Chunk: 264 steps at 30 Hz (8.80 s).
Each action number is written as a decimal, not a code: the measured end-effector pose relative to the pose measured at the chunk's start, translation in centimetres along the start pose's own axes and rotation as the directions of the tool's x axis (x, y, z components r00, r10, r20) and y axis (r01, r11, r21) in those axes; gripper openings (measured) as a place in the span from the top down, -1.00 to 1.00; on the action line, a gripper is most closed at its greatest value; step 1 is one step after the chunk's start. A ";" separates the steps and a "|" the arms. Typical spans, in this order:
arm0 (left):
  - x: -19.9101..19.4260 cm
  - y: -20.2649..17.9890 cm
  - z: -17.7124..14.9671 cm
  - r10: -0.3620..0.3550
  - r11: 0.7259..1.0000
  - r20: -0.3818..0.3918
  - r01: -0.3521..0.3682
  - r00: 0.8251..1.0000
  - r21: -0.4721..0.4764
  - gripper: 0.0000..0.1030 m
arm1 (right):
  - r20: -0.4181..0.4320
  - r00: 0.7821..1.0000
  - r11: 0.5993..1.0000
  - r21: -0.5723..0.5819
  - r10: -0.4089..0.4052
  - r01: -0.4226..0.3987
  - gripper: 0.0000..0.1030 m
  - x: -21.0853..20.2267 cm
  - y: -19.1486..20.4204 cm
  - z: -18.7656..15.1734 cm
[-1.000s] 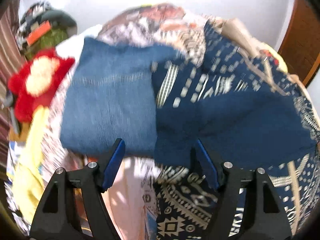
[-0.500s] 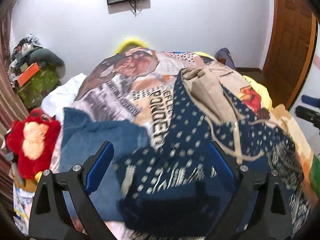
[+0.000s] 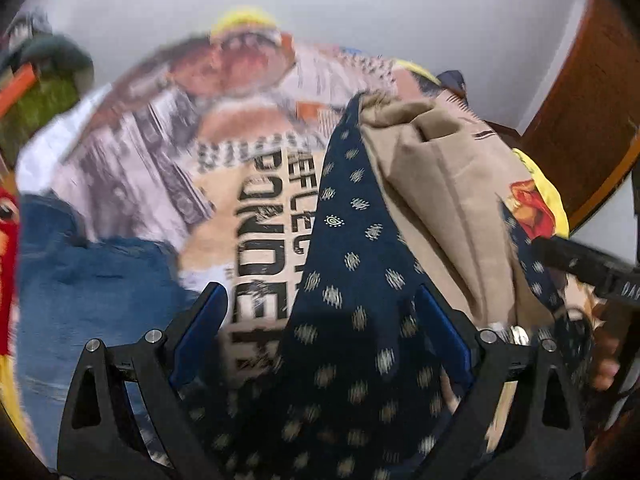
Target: Fold large clothes
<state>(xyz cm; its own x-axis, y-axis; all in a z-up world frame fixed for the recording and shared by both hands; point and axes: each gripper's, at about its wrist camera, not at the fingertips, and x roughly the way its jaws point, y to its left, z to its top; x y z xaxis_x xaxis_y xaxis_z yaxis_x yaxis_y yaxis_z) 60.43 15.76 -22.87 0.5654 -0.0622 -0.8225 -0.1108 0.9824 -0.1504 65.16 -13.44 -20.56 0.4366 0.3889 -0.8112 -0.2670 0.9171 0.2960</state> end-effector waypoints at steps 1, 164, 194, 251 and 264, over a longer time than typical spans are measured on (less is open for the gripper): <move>0.8 0.1 0.2 -0.016 1.000 -0.010 0.016 1.000 -0.021 -0.85 | -0.017 1.000 1.000 0.011 0.004 -0.004 -0.88 1.0 -0.1 0.3; -19.2 -10.2 -16.5 -0.287 0.936 -0.039 0.289 0.957 0.203 -0.48 | 0.047 0.994 0.994 -0.054 -0.095 0.098 0.79 -27.2 -0.4 -30.1; -24.6 -21.4 -27.1 -0.391 0.732 -0.178 0.422 0.903 0.535 0.87 | 0.159 0.980 0.992 0.002 -0.121 0.122 0.79 -33.5 -1.9 -30.8; -10.2 10.1 -16.0 -0.008 1.000 -0.046 0.007 0.999 -0.022 -0.20 | -0.028 0.997 0.996 0.034 -0.075 0.076 -0.16 -13.5 -8.0 -18.4; -9.0 10.2 -13.3 -0.111 0.982 0.017 0.113 0.994 -0.150 0.81 | -0.003 0.995 0.993 -0.056 -0.101 0.100 0.83 -9.9 -5.4 -14.2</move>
<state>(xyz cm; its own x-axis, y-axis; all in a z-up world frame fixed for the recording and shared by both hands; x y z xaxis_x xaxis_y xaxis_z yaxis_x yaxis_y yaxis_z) 43.33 24.00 -24.34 0.5881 -0.1682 -0.7911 -0.1679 0.9315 -0.3228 50.11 -23.52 -21.27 0.4586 0.2943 -0.8385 -0.2692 0.9452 0.1845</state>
